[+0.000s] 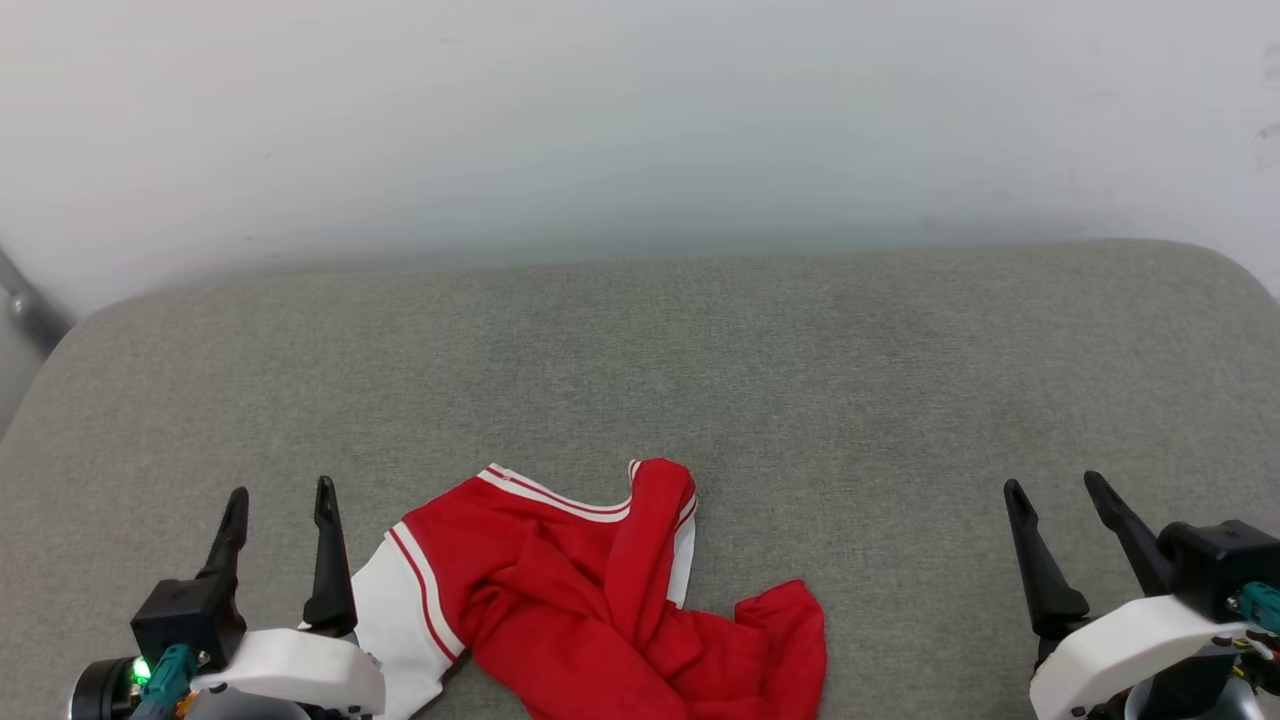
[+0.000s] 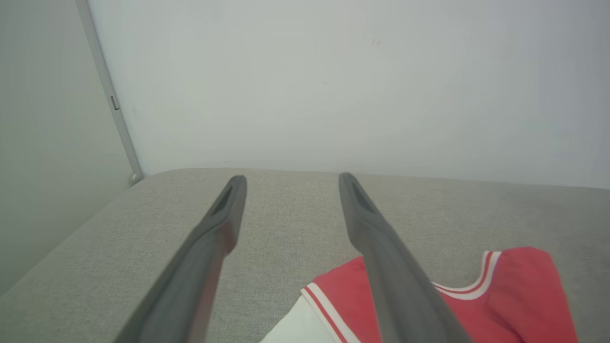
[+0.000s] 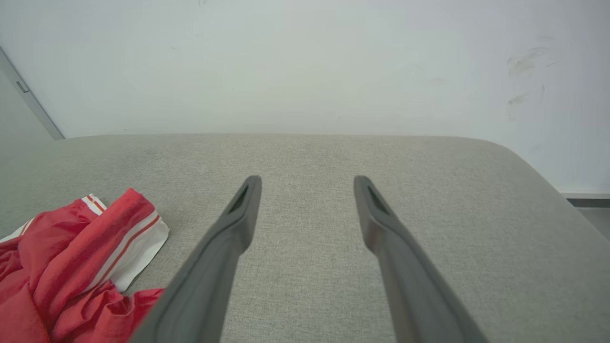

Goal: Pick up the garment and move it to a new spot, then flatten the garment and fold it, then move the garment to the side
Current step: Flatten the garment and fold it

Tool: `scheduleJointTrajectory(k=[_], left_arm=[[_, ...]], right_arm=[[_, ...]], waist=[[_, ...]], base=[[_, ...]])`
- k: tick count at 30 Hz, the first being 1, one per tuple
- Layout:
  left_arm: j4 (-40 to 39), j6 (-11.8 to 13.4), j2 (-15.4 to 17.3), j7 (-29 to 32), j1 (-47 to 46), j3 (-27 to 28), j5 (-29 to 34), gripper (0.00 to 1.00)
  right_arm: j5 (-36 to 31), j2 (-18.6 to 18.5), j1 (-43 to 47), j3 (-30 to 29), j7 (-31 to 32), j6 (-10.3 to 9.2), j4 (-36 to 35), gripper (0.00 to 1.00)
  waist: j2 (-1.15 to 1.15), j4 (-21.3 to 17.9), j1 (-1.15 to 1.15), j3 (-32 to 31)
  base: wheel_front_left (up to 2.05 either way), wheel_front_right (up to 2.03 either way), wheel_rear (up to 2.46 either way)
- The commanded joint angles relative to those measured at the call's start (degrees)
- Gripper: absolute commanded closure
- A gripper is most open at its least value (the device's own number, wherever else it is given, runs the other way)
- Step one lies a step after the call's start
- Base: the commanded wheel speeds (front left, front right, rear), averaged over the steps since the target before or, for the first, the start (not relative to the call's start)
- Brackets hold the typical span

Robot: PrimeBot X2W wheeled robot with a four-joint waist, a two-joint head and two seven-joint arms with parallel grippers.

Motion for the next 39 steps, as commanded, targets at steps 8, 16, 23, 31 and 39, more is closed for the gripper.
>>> scheduleJointTrajectory(k=[8, 16, 23, 31, 39], left_arm=[[-1.5, -0.1, -0.5, 0.8, -0.7, -1.1, -0.2, 0.0], [-2.9, -0.7, -2.6, 1.3, -6.4, -4.0, 1.5, 0.0], [-2.5, -1.5, -5.6, 0.3, -10.8, -6.1, 2.9, 0.0], [-1.0, -2.5, -8.2, -0.5, -13.1, -6.9, 3.4, 0.0], [0.4, -3.2, -9.5, -0.9, -14.0, -6.5, 4.0, 0.0]], right_arm=[[3.8, -2.0, -3.4, -1.1, 0.1, -0.02, 3.4, 0.0], [12.7, -8.5, -16.2, 4.8, 10.7, -0.02, 13.1, 0.0], [20.0, -13.4, -24.9, 16.8, 27.1, -0.02, 18.9, 0.0], [25.8, -15.2, -31.8, 29.3, 33.5, -0.02, 22.2, 0.0], [30.6, -14.4, -34.1, 39.7, 35.1, -0.02, 29.9, 0.0]], waist=[[0.0, 2.8, 0.0, 1.2], [0.0, 8.0, 0.0, 8.1], [0.0, 12.5, 0.0, 12.2], [0.0, 15.0, 0.0, 15.6], [0.0, 14.9, 0.0, 17.4]], base=[[0.0, 0.0, 0.0], [0.0, 0.0, 0.0], [0.0, 0.0, 0.0], [0.0, 0.0, 0.0], [0.0, 0.0, 0.0]])
